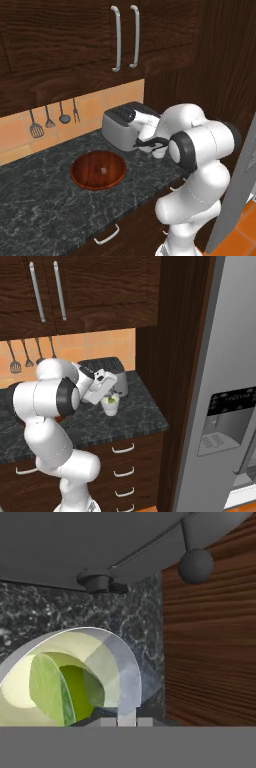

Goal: Grab a lemon wedge from the fridge and one ice cube from the ice bowl, and put them in the glass of lemonade.

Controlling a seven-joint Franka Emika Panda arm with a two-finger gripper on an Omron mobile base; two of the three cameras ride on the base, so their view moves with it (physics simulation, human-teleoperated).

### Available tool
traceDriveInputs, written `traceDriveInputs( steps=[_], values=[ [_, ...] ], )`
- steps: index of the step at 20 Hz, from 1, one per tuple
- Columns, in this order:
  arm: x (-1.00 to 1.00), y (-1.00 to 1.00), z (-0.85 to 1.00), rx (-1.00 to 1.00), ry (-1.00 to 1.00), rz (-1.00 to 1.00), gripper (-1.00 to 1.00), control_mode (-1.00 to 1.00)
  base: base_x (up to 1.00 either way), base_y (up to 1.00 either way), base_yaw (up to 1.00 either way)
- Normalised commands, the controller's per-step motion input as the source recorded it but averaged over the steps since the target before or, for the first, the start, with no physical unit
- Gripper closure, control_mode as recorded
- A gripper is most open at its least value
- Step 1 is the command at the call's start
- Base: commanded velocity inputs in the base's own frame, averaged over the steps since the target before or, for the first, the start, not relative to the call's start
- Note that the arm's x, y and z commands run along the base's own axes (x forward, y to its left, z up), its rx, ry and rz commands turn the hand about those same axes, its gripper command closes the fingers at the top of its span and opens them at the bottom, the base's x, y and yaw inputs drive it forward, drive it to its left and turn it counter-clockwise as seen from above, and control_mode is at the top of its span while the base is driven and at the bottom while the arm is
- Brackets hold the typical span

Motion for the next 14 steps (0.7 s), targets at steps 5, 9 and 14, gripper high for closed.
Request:
traceDriveInputs(
  steps=[5, 9, 14],
  values=[
    [0.05, 0.05, -0.06, -0.03, 0.00, 0.00, -1.00, -1.00, 0.00, 0.00, 0.00],
    [-0.02, 0.09, -0.01, -0.02, 0.00, 0.00, -1.00, -1.00, 0.00, 0.00, 0.00],
    [-0.34, -0.02, 0.21, 0.00, -0.01, 0.00, -1.00, -1.00, 0.00, 0.00, 0.00]
  ],
)
